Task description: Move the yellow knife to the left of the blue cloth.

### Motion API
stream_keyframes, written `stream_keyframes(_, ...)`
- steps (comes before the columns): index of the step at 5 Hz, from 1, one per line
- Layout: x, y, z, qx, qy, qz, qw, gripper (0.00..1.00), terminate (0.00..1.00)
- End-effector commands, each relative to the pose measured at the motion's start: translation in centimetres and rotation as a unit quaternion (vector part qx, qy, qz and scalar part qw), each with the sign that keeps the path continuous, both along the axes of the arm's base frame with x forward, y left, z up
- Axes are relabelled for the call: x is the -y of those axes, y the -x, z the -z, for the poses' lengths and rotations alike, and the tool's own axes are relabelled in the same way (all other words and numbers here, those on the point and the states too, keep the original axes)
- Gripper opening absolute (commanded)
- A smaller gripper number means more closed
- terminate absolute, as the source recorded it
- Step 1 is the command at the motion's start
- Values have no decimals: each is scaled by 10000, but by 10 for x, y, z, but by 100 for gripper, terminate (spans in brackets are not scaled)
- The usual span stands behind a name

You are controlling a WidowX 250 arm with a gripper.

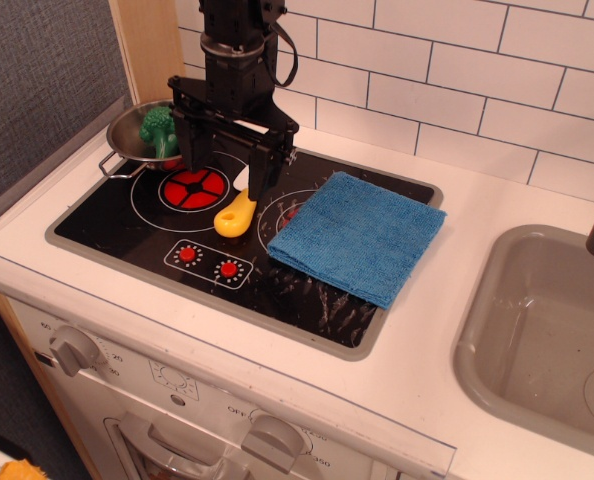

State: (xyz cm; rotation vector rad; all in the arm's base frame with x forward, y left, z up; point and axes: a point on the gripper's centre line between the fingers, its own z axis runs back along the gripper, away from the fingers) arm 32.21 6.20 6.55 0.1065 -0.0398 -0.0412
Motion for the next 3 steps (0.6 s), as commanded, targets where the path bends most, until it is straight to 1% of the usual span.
stream_keyframes(1, 7, 4, -22, 548, 138, -31, 9984, 100, 0)
stream_keyframes(2, 7, 4, -22, 548, 138, -31, 9984, 100, 0)
stream_keyframes(3, 7, 4, -22, 548, 138, -31, 9984, 100, 100)
